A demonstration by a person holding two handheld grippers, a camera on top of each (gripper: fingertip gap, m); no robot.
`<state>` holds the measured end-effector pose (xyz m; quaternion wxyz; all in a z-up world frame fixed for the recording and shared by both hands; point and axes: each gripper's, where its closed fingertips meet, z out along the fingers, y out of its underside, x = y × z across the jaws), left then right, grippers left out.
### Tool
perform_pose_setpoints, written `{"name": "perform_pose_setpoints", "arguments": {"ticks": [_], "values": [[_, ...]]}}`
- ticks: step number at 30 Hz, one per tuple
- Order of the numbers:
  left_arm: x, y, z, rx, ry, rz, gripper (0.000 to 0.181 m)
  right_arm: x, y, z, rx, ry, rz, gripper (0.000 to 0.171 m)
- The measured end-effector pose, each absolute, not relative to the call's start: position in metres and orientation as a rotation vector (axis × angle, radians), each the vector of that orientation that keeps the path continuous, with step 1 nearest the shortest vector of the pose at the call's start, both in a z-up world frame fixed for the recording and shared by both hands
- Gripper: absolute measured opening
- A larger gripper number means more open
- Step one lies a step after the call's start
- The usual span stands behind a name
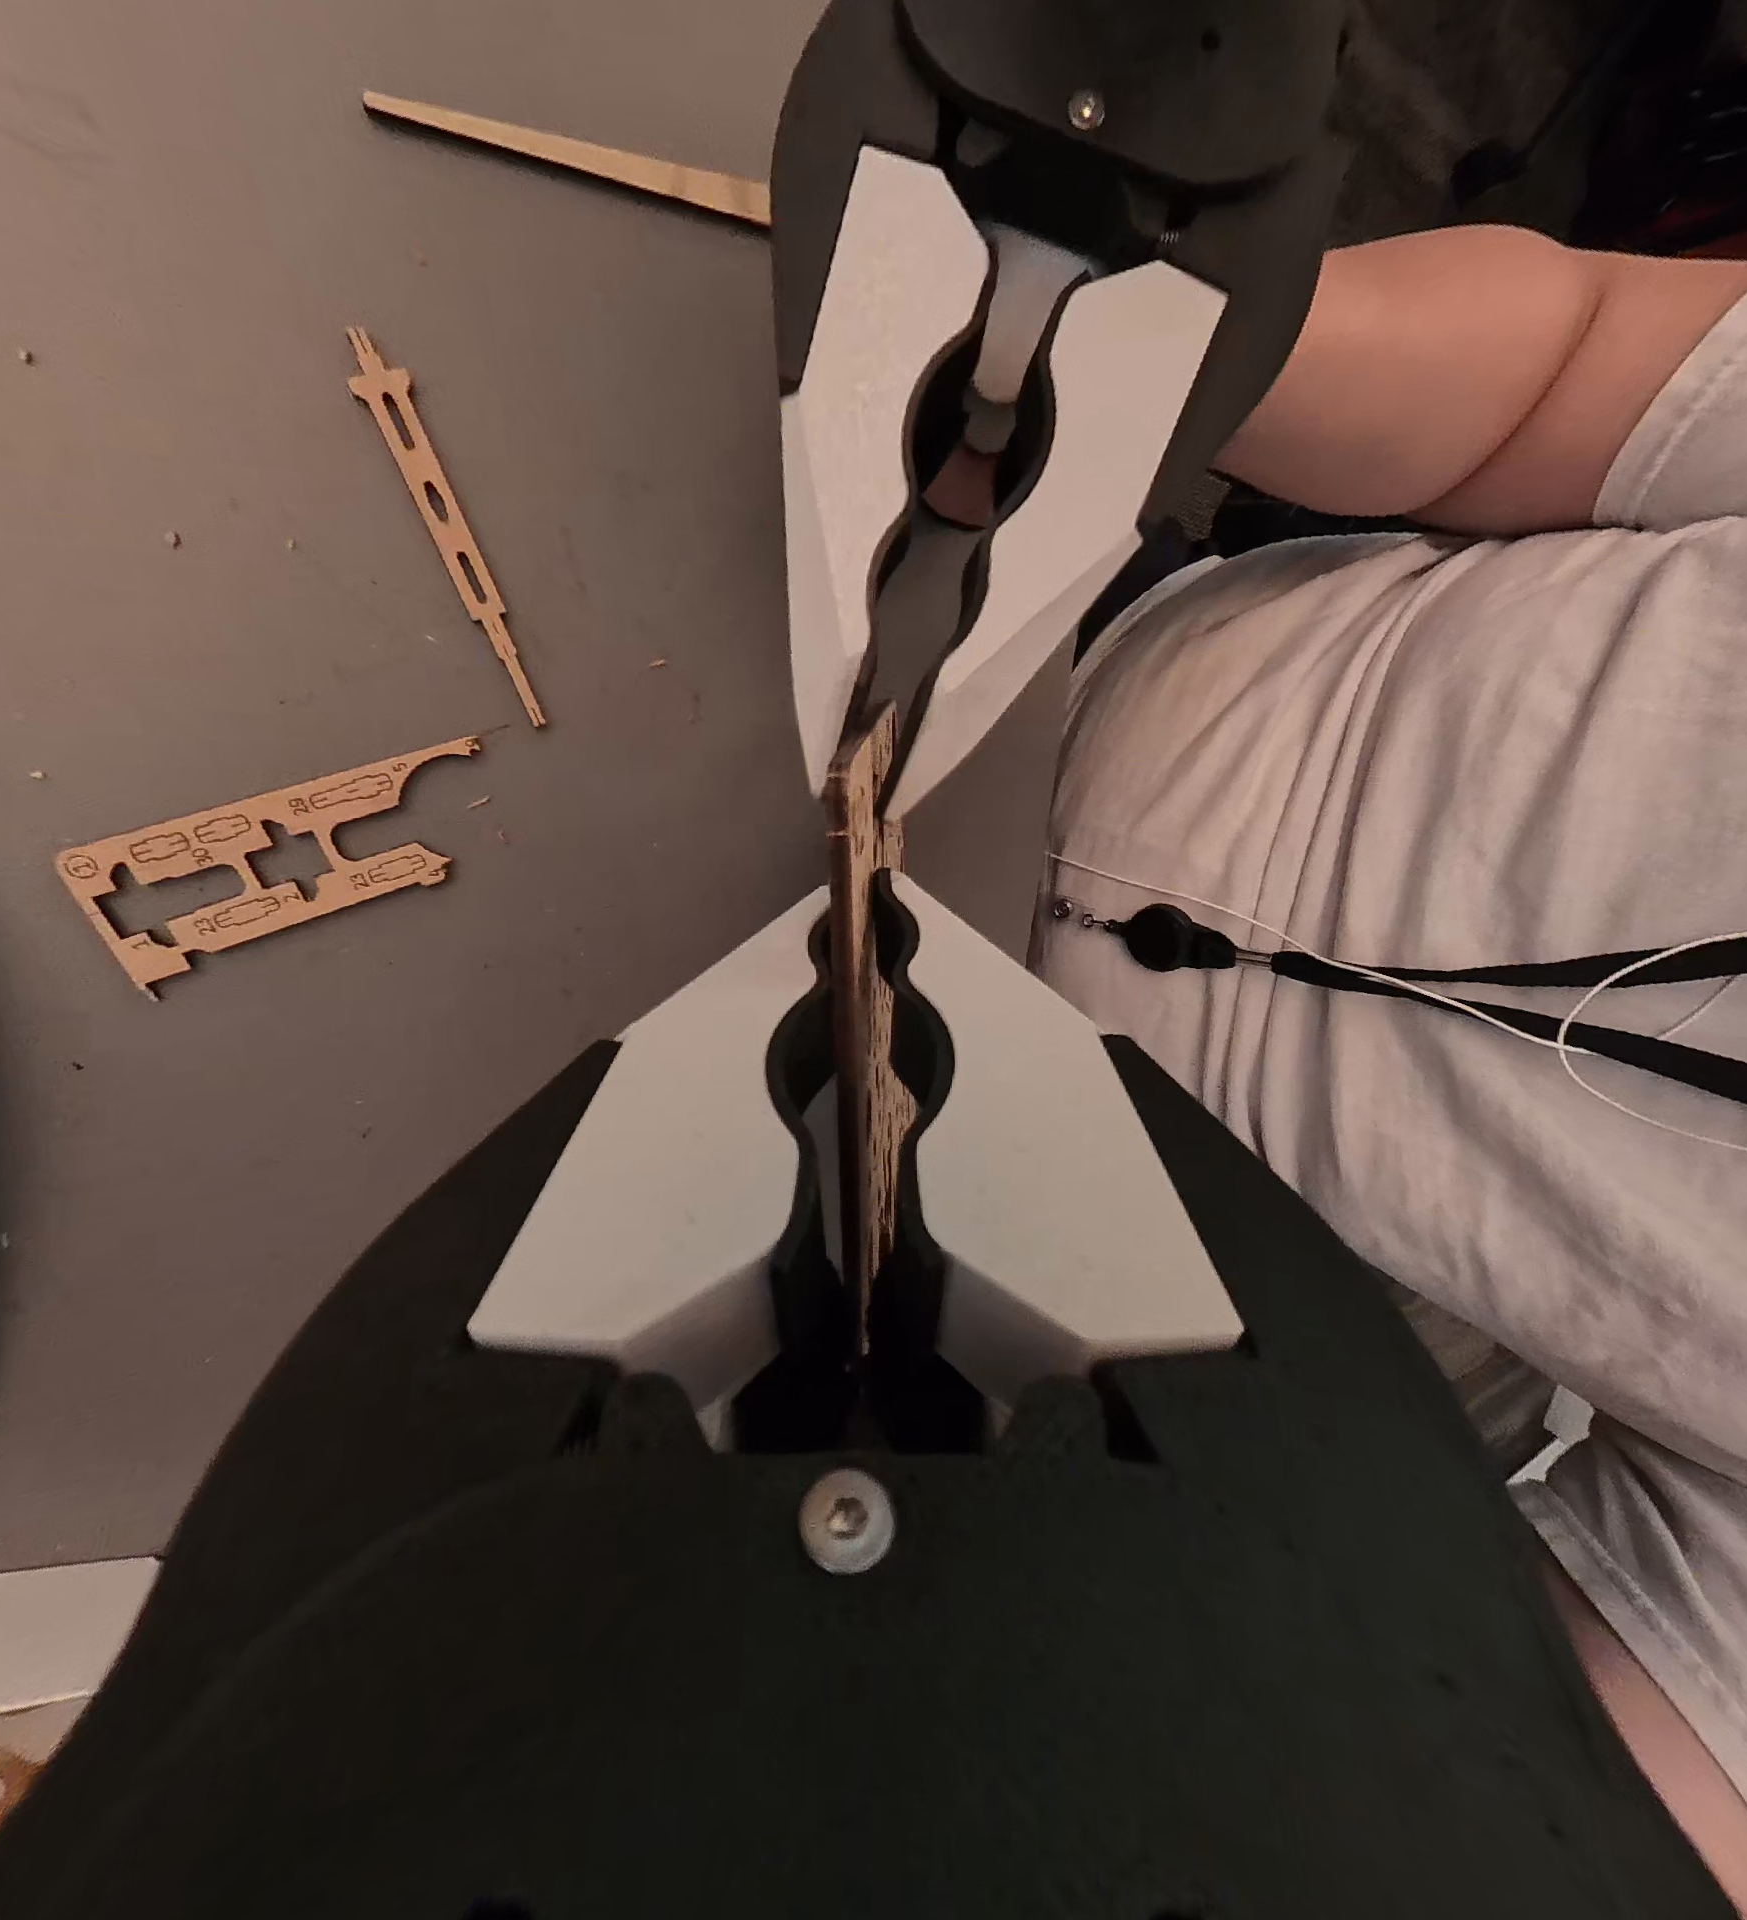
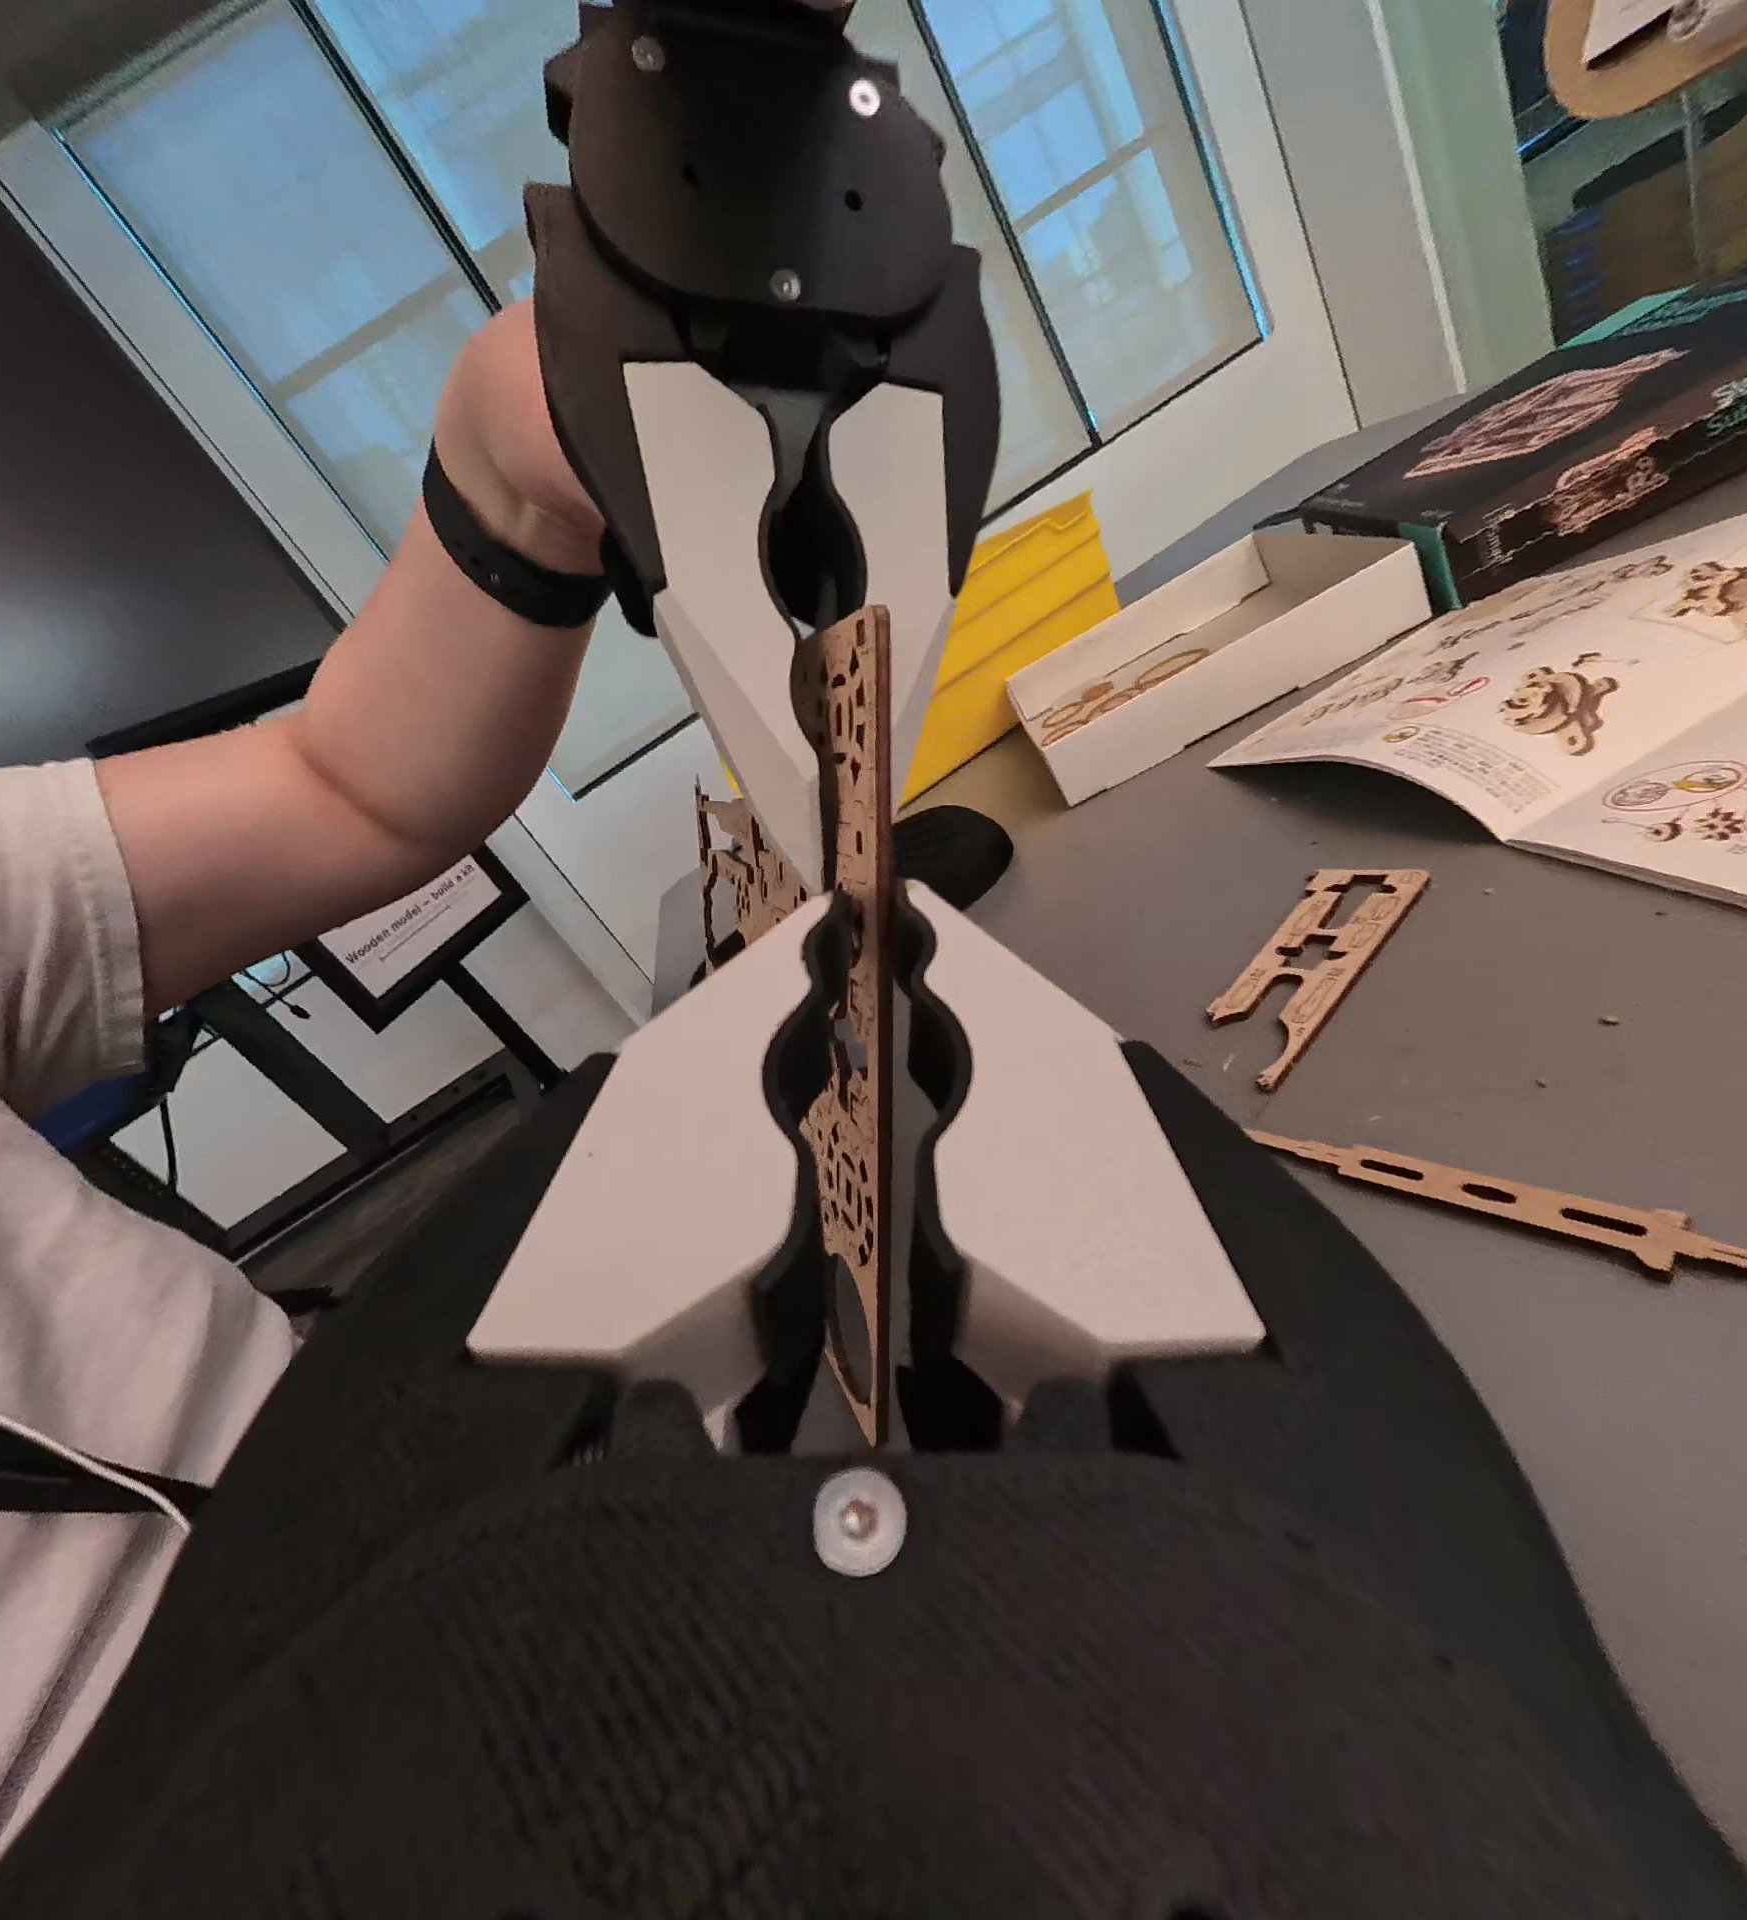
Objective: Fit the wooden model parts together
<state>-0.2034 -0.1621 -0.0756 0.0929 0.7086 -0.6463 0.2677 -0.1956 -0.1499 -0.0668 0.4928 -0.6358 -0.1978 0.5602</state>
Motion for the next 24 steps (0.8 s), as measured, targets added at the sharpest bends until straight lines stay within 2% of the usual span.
{"name": "perform_pose_setpoints", "arguments": {"ticks": [24], "values": [[-0.2061,-0.1610,-0.0778,2.124,-1.888,0.771,0.001,-0.2005,-0.1517,-0.0757,-1.614,-0.513,1.371,0.007]]}}
